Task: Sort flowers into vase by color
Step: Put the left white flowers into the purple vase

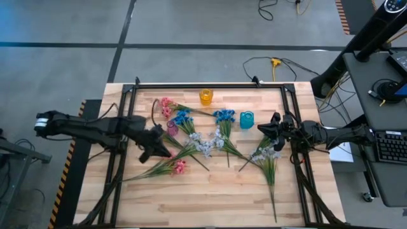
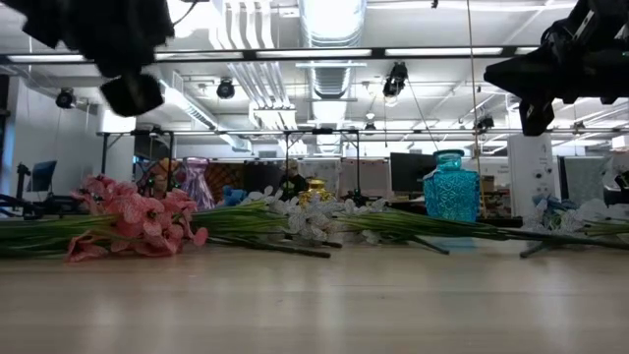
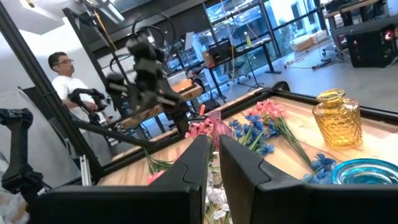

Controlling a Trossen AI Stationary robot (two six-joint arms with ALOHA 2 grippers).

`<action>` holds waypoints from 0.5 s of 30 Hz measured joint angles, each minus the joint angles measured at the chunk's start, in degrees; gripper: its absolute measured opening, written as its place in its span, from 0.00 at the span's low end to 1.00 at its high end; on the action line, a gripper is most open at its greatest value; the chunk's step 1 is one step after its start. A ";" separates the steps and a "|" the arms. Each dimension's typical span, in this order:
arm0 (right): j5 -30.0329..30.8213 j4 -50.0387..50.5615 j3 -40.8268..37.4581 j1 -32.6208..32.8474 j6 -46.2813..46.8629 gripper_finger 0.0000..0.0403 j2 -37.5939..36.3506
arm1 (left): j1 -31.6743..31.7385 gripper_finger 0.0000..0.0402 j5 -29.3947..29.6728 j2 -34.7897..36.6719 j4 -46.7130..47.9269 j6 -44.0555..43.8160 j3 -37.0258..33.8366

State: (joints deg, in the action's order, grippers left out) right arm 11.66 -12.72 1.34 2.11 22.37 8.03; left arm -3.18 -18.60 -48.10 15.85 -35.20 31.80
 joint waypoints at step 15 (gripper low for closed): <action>4.00 0.41 -0.02 0.00 -0.52 0.08 0.02 | -10.62 0.01 19.00 -18.73 7.09 -3.27 8.71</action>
State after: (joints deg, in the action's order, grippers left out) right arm 15.66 -12.32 1.32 2.11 21.85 8.05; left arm -13.80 0.40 -66.83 22.94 -38.46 40.51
